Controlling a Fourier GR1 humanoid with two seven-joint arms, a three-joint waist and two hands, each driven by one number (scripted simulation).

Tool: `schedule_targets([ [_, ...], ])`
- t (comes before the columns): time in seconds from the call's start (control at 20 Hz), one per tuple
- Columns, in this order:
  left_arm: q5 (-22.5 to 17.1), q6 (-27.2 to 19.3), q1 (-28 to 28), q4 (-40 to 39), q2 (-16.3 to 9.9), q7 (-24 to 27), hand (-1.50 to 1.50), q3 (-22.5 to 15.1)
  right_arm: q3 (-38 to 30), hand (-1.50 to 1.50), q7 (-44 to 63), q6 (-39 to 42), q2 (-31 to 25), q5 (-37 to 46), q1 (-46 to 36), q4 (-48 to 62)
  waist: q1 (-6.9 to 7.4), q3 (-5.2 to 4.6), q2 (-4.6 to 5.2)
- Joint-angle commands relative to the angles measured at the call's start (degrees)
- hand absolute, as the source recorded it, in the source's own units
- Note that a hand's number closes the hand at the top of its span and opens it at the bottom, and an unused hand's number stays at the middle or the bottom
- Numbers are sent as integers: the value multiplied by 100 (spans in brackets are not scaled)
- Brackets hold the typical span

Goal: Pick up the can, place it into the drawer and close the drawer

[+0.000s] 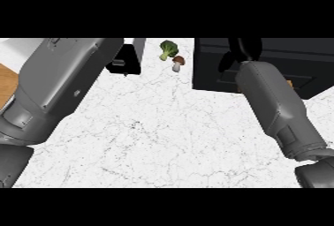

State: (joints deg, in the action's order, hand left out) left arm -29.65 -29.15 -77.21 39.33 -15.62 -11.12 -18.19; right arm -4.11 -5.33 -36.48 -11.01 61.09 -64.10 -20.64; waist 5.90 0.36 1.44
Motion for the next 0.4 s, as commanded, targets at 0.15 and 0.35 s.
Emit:
schedule_targets([
  [0.15, -13, 77, 406, 606, -263, -180, -150, -16, -639, -150, -625, 33, 94, -743, -578, -109, 95, -21, -71],
  [0.35, -17, 190, 655, 979, -444, -230, -150, -27, -722, -150, -708, -111, 165, -739, -626, 54, 107, -26, -62],
])
